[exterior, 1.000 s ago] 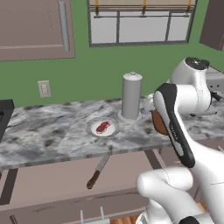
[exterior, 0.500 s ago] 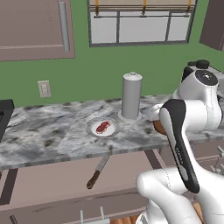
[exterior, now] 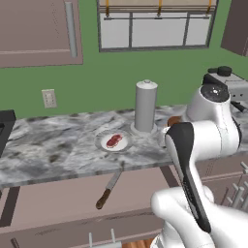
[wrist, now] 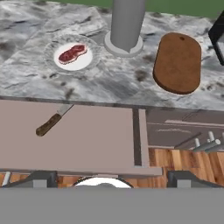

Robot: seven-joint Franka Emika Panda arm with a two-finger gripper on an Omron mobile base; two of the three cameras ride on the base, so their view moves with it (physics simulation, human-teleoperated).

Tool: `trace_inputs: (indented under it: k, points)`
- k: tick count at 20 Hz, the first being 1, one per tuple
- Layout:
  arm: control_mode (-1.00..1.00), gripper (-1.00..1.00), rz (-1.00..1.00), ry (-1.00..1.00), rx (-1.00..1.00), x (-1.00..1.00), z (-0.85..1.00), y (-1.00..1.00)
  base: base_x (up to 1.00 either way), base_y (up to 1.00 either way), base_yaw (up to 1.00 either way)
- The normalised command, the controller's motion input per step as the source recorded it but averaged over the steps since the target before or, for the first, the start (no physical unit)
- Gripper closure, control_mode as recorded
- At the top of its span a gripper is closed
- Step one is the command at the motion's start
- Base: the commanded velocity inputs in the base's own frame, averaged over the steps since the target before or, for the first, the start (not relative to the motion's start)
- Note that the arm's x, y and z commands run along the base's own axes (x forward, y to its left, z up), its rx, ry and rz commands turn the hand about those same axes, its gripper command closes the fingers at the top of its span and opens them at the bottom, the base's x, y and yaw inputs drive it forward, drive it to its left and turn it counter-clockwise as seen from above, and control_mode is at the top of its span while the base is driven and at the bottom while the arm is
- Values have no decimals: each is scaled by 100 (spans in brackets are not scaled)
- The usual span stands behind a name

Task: Pick up the knife from the drawer and place it on the cutting board. Then place the meat from the plate to the cutting board.

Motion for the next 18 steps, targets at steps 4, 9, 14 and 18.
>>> trace_inputs:
  k: [4, 9, 14, 18]
  points:
    - [-100, -100, -2, 17, -4, -29, -1, 25, 0, 0, 0]
    - [-100, -100, 0, 14, 7, -37, -21, 12, 0, 0, 0]
    - [-100, -100, 0, 4, 11, -28, -36, 17, 0, 0, 0]
    - [-100, -100, 0, 0, 4, -13, -36, 27, 0, 0, 0]
